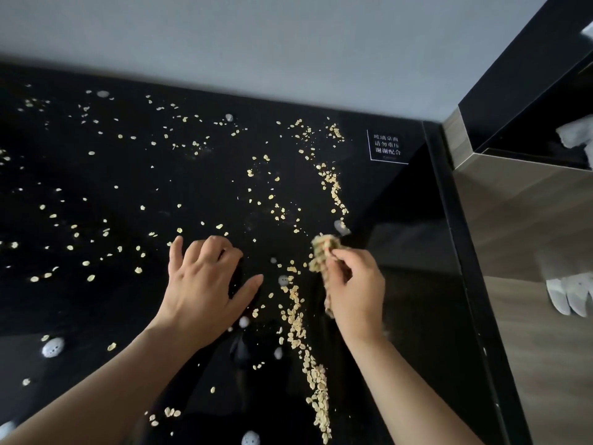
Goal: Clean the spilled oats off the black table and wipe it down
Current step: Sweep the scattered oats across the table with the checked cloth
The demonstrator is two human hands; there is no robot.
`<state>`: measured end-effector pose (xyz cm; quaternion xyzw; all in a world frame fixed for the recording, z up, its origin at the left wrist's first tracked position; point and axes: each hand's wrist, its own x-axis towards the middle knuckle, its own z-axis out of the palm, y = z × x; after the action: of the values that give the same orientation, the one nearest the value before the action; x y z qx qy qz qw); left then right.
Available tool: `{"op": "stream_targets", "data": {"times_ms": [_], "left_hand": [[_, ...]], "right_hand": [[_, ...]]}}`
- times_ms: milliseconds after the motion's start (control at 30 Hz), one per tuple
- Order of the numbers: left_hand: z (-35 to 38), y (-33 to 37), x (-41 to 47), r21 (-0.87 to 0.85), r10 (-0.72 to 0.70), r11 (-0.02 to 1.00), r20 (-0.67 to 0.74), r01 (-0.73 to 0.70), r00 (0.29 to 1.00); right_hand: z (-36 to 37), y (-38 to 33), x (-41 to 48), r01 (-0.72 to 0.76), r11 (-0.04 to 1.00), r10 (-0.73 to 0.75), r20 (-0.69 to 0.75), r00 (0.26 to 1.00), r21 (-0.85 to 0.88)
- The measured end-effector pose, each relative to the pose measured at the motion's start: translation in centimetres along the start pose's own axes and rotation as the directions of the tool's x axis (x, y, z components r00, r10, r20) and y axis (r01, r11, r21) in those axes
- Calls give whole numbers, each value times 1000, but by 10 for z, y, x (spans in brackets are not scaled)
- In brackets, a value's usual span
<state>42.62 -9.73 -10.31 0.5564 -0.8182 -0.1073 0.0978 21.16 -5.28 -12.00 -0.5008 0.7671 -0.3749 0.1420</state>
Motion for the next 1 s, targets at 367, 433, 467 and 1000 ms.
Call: {"op": "stream_targets", "data": {"times_ms": [367,433,467,1000], "left_hand": [[12,-3,55,61,-141,989,79,136,987],[14,-1,63,80,-167,984,86,161,982],[15,0,66,84,-179,982,85,172,980],[16,-6,64,93,-142,987,78,135,987]], "right_hand": [[-31,34,87,-168,985,163,-113,980,-41],[-19,34,89,-158,986,152,-106,983,-53],[-12,31,85,-128,991,124,-98,987,-43],[-18,27,127,-94,993,88,-85,993,-71]]}}
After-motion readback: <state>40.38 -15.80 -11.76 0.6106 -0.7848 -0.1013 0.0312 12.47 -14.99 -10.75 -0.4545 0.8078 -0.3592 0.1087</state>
